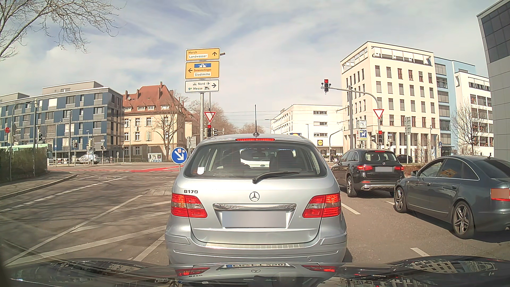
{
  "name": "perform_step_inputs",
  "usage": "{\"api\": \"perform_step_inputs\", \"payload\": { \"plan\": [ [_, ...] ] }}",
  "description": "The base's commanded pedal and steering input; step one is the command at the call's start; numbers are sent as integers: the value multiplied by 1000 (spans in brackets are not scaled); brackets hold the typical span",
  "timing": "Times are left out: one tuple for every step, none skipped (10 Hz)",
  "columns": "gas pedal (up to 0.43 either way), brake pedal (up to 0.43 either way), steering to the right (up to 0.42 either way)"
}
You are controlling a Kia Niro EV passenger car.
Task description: Follow the waypoints while adhering to traffic rules and regulations
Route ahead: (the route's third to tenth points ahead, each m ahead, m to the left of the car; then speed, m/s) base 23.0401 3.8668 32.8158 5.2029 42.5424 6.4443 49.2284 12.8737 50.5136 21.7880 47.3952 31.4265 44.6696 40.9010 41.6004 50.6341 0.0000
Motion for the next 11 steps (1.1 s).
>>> {"api": "perform_step_inputs", "payload": {
  "plan": [
    [0, 305, 6],
    [0, 305, 6],
    [0, 299, 6],
    [0, 305, 6],
    [0, 305, 6],
    [0, 305, 6],
    [0, 299, 6],
    [0, 305, 6],
    [0, 305, 6],
    [0, 305, 6],
    [0, 305, 6]
  ]
}}
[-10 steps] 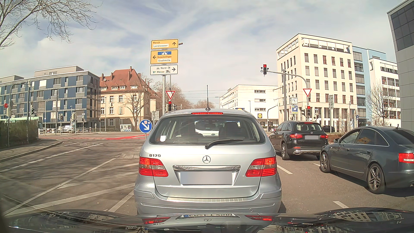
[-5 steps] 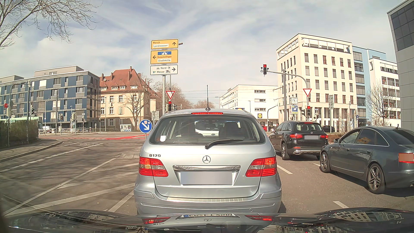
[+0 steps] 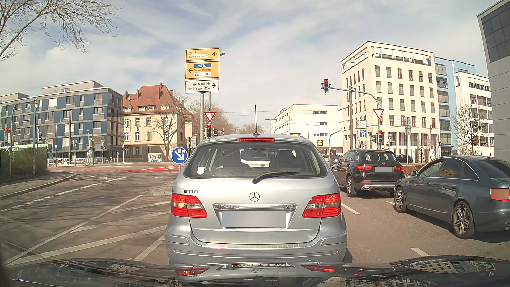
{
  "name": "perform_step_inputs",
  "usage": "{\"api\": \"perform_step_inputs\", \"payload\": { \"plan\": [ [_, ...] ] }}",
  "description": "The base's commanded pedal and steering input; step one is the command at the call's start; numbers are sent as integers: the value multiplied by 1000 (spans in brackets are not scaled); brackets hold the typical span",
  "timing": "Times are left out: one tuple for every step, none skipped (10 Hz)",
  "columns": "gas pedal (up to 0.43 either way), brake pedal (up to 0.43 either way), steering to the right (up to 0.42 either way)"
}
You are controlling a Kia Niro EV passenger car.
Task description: Follow the waypoints while adhering to traffic rules and regulations
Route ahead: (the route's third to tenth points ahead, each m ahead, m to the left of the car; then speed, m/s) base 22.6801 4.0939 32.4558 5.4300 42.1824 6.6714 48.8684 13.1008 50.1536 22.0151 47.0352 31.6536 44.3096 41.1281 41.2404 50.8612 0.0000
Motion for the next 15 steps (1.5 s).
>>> {"api": "perform_step_inputs", "payload": {
  "plan": [
    [0, 305, 6],
    [0, 299, 6],
    [0, 299, 6],
    [0, 299, 6],
    [0, 305, 6],
    [0, 305, 6],
    [0, 305, 6],
    [0, 305, 6],
    [0, 305, 6],
    [0, 299, 6],
    [0, 305, 6],
    [0, 305, 6],
    [0, 305, 6],
    [0, 305, 6],
    [0, 305, 6]
  ]
}}
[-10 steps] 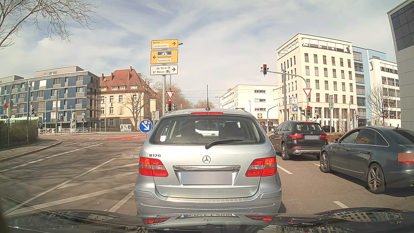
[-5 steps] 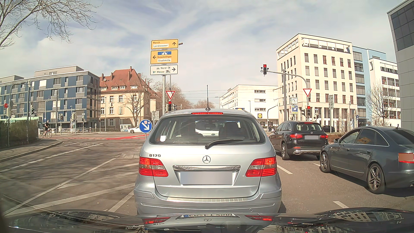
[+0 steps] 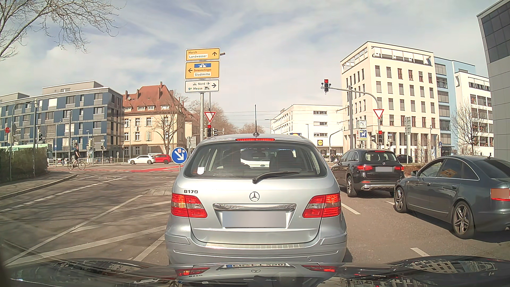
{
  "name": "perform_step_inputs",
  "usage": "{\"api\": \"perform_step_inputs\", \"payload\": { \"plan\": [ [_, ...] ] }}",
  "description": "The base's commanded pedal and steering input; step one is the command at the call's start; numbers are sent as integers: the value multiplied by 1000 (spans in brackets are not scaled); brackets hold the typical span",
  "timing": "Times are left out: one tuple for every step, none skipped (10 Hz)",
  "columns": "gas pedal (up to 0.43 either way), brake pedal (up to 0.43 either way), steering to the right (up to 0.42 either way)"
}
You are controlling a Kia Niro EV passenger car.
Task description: Follow the waypoints while adhering to traffic rules and regulations
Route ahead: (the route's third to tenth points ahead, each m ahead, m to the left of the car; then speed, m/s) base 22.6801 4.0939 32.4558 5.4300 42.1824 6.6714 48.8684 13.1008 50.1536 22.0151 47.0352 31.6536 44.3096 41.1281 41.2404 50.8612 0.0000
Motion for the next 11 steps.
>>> {"api": "perform_step_inputs", "payload": {
  "plan": [
    [0, 305, 6],
    [0, 305, 6],
    [0, 305, 6],
    [0, 305, 6],
    [0, 305, 6],
    [0, 305, 6],
    [0, 305, 6],
    [0, 305, 6],
    [0, 305, 6],
    [0, 305, 6],
    [0, 305, 6]
  ]
}}
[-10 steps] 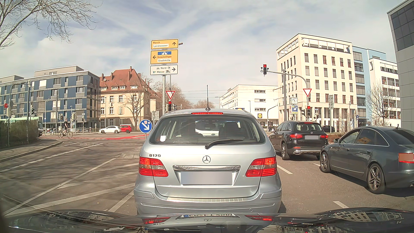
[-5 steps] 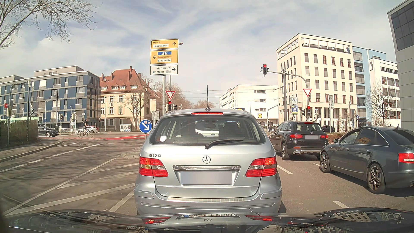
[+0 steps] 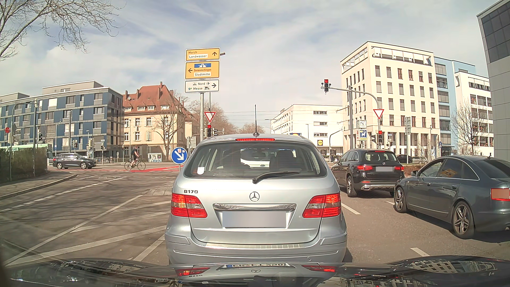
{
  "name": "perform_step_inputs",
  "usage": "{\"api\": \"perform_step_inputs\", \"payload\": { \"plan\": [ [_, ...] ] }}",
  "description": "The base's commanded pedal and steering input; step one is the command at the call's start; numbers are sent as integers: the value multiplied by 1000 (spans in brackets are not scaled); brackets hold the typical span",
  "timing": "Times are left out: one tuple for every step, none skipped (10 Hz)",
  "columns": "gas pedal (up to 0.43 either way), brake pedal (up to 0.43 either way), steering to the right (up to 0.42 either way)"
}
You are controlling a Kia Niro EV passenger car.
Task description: Follow the waypoints while adhering to traffic rules and regulations
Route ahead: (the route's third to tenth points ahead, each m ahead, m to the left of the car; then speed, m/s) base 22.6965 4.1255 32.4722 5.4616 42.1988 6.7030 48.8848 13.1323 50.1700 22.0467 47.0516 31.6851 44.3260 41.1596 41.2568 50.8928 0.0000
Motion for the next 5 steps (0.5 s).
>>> {"api": "perform_step_inputs", "payload": {
  "plan": [
    [0, 305, 6],
    [0, 305, 6],
    [0, 305, 6],
    [0, 305, 6],
    [0, 305, 6]
  ]
}}
